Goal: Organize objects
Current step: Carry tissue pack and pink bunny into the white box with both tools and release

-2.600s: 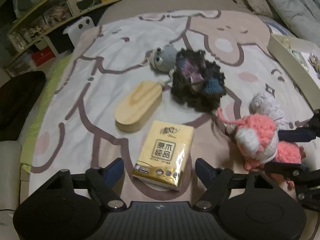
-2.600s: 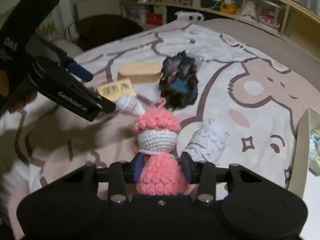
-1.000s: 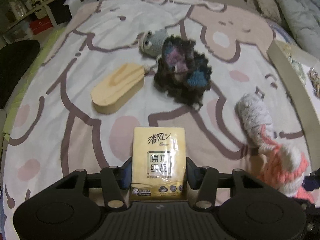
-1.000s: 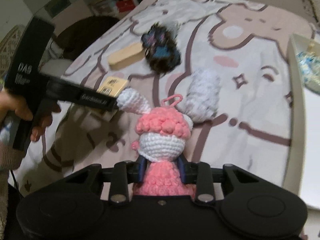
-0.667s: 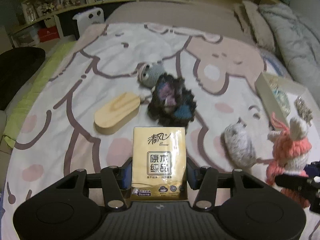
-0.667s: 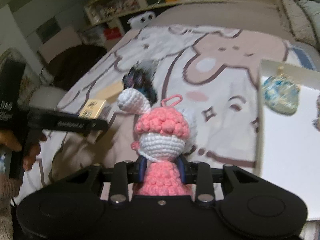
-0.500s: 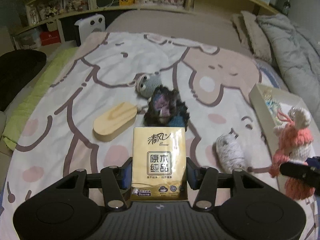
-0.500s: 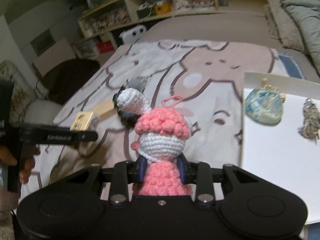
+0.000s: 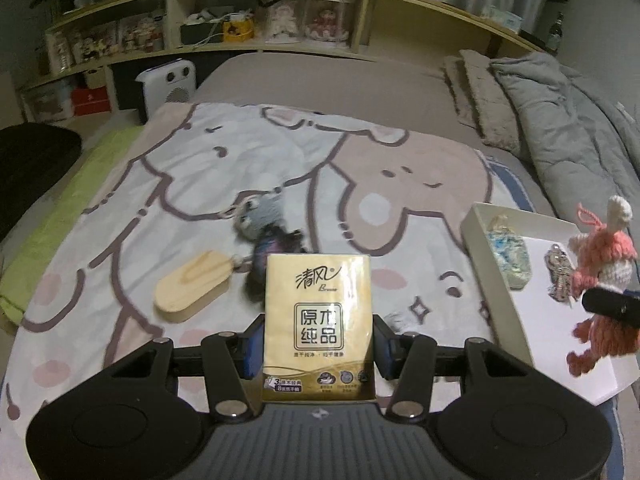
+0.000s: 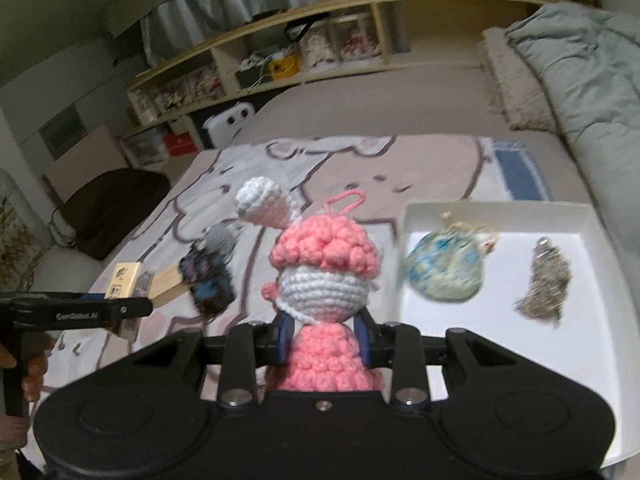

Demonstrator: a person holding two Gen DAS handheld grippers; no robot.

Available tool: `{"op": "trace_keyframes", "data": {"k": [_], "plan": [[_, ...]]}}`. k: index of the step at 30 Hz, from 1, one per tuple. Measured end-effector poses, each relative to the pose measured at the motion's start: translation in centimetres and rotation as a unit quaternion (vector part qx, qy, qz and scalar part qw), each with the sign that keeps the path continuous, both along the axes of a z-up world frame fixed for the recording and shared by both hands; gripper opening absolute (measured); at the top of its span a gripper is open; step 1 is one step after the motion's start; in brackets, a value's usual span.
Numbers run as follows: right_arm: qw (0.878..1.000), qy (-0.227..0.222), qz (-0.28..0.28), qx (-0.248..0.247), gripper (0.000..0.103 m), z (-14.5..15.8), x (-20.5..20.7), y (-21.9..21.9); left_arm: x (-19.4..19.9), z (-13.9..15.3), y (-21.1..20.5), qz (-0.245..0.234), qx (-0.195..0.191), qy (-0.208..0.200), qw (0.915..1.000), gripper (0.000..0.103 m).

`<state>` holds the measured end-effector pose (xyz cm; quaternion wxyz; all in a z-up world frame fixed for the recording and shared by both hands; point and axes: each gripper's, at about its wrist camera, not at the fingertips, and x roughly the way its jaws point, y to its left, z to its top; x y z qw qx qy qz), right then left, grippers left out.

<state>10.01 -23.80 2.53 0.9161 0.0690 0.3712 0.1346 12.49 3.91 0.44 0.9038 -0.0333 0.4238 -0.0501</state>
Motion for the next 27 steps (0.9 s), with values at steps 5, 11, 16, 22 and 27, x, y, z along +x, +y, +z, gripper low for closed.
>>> {"op": "trace_keyframes", "data": {"k": [5, 11, 16, 22, 27], "plan": [[0.999, -0.01, -0.034, -0.024, 0.033, 0.3, 0.5, -3.0, 0.9, 0.6, -2.9, -0.021, -0.008, -0.003, 0.9997, 0.053], [0.995, -0.014, -0.087, -0.037, 0.033, 0.0, 1.2, -7.3, 2.3, 1.6, -7.6, -0.054, -0.024, -0.015, 0.9982, 0.053], [0.991, -0.008, -0.128, -0.041, 0.033, -0.8, 1.7, -10.5, 3.4, 1.7, -12.3, -0.084, -0.03, -0.02, 0.9958, 0.053], [0.985, 0.007, -0.165, -0.052, 0.033, -2.3, 2.3, -13.3, 4.7, 0.9, -17.5, -0.114, -0.04, -0.015, 0.9925, 0.053], [0.981, 0.028, -0.176, -0.078, 0.033, -3.8, 3.1, -14.5, 5.5, -0.9, -21.0, -0.125, -0.049, 0.002, 0.991, 0.053]]}}
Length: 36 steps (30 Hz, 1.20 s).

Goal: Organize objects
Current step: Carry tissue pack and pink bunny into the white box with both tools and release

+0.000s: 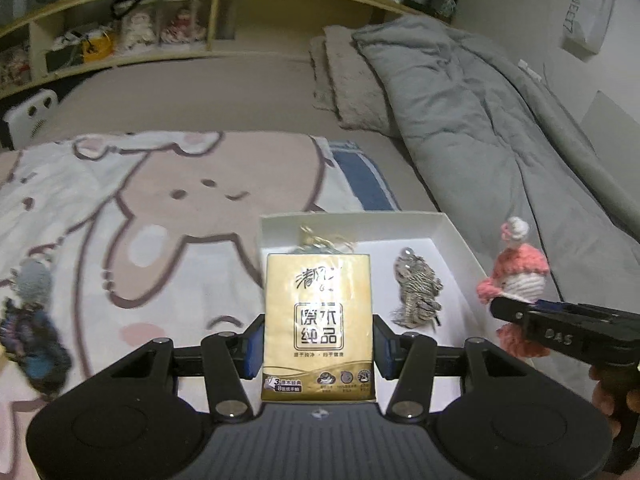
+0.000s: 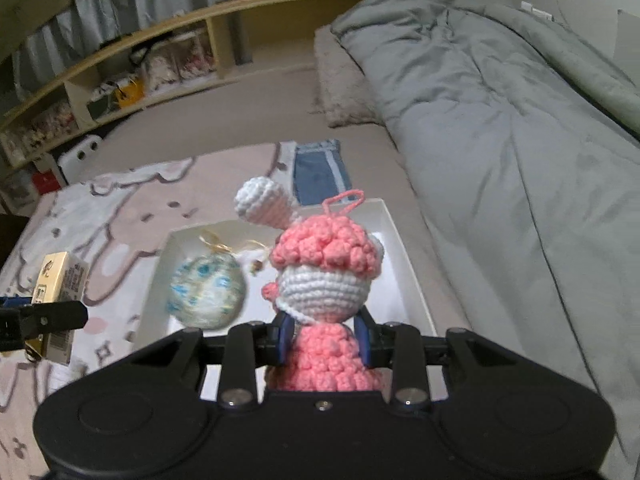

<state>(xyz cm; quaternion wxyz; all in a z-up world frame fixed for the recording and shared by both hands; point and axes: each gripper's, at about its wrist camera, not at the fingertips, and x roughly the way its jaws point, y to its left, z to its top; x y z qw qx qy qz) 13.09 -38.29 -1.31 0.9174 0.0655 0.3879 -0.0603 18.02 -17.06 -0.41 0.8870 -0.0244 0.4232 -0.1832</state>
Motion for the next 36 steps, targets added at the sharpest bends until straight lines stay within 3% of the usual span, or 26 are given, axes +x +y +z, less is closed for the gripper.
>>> {"op": "trace_keyframes", "data": {"k": [12, 15, 16, 18, 25, 27, 29, 36], "plan": [[0.998, 0.052, -0.003, -0.02, 0.034, -3.4, 2.3, -1.4, 1.6, -5.5, -5.5, -0.026, -0.002, 0.057, 0.9981, 0.053], [0.998, 0.06, -0.008, -0.023, 0.04, -3.8, 2.5, -1.5, 2.2, -6.6, -5.9, -0.02, -0.01, 0.071, 0.9972, 0.053], [0.998, 0.059, -0.008, -0.028, 0.048, -3.7, 2.4, -1.6, 2.4, -6.8, -6.1, -0.017, -0.012, 0.075, 0.9969, 0.053], [0.998, 0.046, -0.007, -0.031, 0.052, -3.2, 2.1, -1.7, 3.0, -7.4, -6.2, -0.009, -0.016, 0.084, 0.9963, 0.053], [0.999, 0.031, -0.012, -0.019, 0.047, -2.3, 1.6, -2.4, 3.8, -8.7, -6.9, 0.016, -0.032, 0.111, 0.9932, 0.053], [0.999, 0.032, -0.015, -0.016, 0.047, -2.4, 1.7, -2.5, 3.9, -9.0, -7.0, 0.022, -0.039, 0.117, 0.9921, 0.054], [0.999, 0.034, -0.015, -0.017, 0.047, -2.6, 1.8, -2.6, 4.0, -9.2, -7.1, 0.019, -0.036, 0.124, 0.9914, 0.07], [0.999, 0.037, -0.014, -0.017, 0.047, -2.7, 1.7, -2.6, 3.4, -8.8, -6.8, 0.0, -0.004, 0.117, 0.9931, 0.071]]}}
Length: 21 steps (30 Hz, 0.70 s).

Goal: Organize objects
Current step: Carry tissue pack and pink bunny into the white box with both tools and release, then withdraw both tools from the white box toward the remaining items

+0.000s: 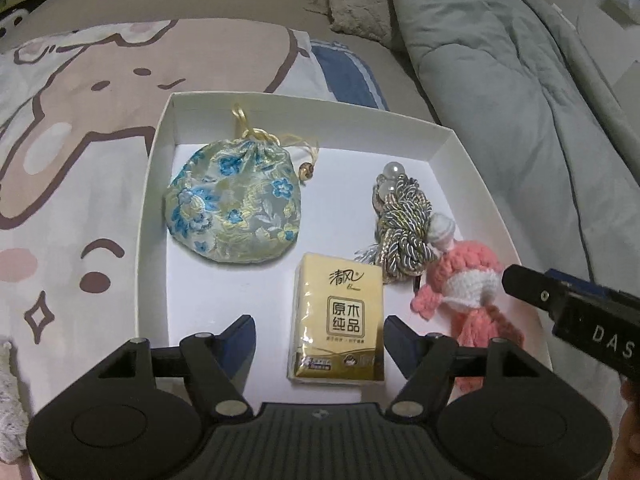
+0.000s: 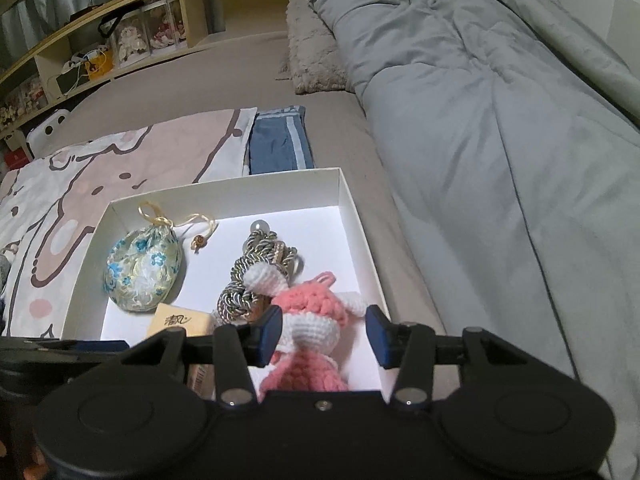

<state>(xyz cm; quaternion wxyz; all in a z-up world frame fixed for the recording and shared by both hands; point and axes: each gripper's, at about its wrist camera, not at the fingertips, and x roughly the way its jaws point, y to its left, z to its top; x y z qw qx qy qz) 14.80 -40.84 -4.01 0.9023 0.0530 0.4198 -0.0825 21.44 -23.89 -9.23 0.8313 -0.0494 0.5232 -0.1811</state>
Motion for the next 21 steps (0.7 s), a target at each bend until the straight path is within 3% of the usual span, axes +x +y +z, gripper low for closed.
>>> {"op": "trace_keyframes", "data": {"k": [11, 21], "plan": [[1.0, -0.004, -0.01, 0.013, 0.048, 0.4, -0.3, 0.1, -0.8, 2.6, 0.5, -0.013, 0.006, -0.015, 0.9998, 0.071], [1.0, -0.016, -0.015, 0.019, 0.059, 2.1, -2.4, 1.0, -2.2, 5.2, 3.3, 0.009, 0.02, -0.039, 0.999, 0.072]]}}
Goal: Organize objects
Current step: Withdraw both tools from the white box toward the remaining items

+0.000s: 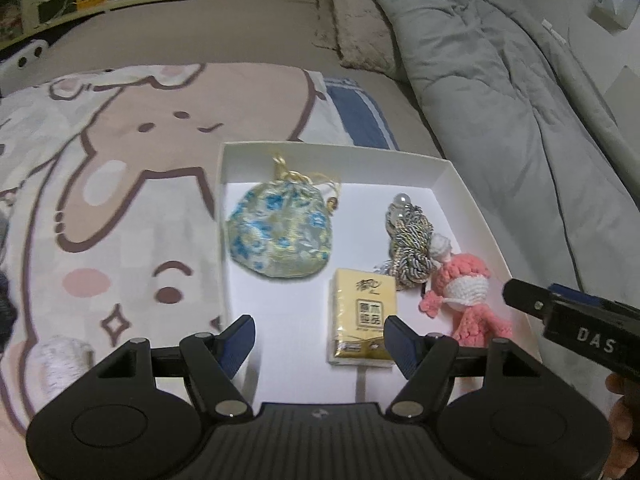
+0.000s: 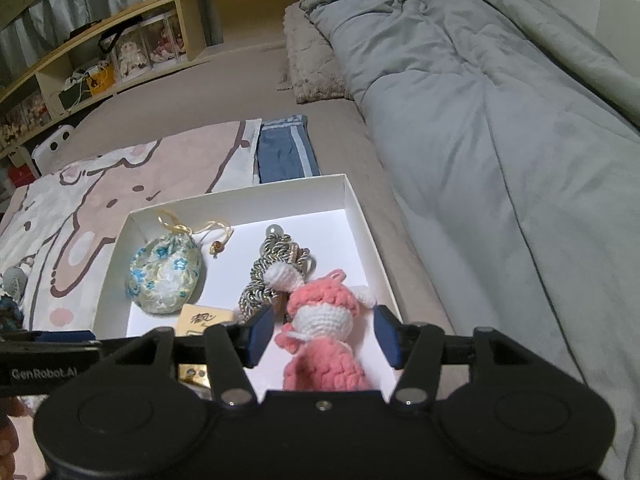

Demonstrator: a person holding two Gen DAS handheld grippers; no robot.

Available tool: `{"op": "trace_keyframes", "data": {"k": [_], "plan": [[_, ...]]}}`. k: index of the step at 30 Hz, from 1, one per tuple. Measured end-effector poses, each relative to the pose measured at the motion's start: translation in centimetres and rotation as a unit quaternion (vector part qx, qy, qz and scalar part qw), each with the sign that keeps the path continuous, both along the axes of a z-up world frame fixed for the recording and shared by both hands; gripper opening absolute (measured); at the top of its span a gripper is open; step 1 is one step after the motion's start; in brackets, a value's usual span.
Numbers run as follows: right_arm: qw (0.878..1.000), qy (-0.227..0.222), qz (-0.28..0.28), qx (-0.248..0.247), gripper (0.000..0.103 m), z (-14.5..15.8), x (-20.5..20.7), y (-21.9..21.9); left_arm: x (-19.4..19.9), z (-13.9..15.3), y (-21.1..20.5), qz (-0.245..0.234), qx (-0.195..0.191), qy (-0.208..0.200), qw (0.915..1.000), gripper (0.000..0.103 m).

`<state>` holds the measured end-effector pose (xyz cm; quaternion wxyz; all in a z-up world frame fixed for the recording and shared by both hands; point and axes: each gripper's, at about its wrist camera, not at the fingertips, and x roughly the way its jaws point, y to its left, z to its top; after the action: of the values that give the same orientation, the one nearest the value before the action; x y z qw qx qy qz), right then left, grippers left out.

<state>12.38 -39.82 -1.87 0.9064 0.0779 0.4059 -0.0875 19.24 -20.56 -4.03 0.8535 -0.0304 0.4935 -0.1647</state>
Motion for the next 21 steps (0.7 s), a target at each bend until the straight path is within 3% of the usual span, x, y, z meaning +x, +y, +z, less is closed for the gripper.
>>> {"op": "trace_keyframes", "data": {"k": [14, 21], "plan": [[1.0, -0.009, -0.008, -0.01, 0.071, 1.8, -3.5, 2.0, -3.1, 2.2, 3.5, 0.01, 0.02, -0.033, 0.9992, 0.089], [0.999, -0.02, -0.022, -0.017, 0.087, 2.9, -6.3, 2.3, -5.0, 3.2, 5.3, 0.018, 0.033, -0.055, 0.9978, 0.102]]}}
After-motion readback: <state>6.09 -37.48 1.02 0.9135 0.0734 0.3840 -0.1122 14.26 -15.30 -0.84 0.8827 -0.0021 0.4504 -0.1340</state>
